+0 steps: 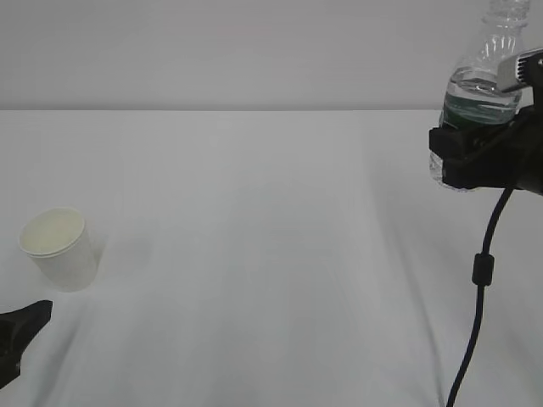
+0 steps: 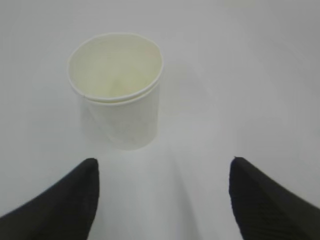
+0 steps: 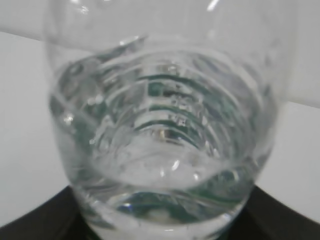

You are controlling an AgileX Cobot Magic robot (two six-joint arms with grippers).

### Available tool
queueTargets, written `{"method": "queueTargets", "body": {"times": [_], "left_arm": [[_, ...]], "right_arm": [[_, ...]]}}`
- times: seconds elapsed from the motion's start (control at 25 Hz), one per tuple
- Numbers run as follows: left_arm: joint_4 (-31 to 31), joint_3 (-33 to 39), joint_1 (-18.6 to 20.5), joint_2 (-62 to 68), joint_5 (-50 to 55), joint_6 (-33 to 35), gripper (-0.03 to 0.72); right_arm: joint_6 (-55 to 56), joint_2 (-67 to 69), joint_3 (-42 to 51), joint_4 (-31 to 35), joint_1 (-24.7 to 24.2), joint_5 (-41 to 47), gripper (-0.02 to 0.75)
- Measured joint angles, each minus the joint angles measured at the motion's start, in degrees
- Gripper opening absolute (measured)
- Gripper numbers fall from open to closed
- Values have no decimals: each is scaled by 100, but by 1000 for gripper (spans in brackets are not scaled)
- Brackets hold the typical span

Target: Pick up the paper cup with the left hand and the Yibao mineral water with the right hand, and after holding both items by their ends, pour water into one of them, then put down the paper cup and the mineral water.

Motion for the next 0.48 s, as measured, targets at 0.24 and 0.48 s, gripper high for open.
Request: {"method": "queueTargets", "body": {"times": [0.24,0.48], "left_arm": [[0,0,0,401,-481,-360,638],[7,-9,0,1001,-975,-711,643]], "right_arm": [[0,0,0,-152,0,59,437],[0,0,0,-166,0,86,437]]}}
